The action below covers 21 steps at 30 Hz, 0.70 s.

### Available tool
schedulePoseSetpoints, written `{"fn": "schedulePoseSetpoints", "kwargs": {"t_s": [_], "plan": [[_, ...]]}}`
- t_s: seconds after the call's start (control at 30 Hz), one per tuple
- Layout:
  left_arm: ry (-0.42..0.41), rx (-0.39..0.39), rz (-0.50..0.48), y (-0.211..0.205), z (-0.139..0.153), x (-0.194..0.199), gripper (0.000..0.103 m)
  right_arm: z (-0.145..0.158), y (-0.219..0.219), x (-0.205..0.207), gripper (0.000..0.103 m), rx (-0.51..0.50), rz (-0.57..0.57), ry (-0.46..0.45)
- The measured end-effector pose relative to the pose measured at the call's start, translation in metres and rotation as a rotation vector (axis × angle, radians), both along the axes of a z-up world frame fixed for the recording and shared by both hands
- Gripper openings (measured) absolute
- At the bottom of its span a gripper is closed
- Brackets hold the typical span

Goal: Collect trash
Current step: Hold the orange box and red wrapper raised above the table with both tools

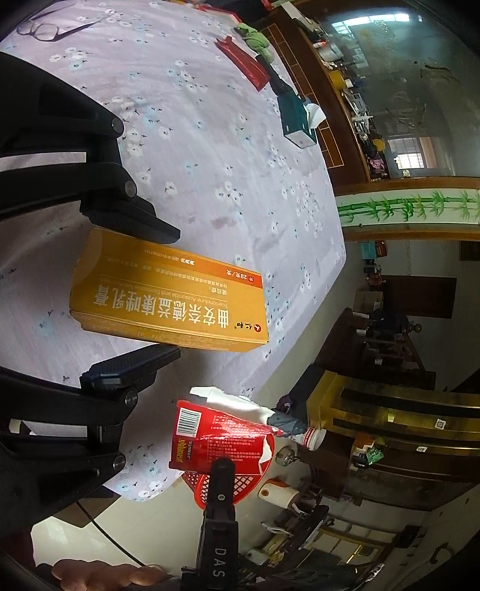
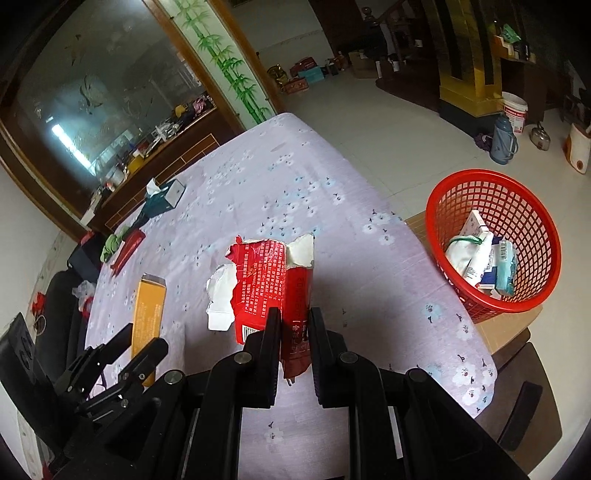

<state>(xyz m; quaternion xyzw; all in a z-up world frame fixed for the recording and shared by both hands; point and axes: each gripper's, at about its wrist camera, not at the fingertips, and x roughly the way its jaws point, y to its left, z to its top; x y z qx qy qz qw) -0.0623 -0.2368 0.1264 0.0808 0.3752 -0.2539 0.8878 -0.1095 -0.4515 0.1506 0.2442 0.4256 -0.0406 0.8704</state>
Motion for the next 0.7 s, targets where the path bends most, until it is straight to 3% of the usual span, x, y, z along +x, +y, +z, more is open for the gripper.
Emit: {"fn": "schedulePoseSetpoints", "kwargs": {"t_s": [0.7], "plan": [[-0.024, 0.038, 0.009, -0.016, 0.008, -0.005, 0.055, 0.005, -0.02, -0.001, 0.015, 0.032, -0.007, -0.037]]}}
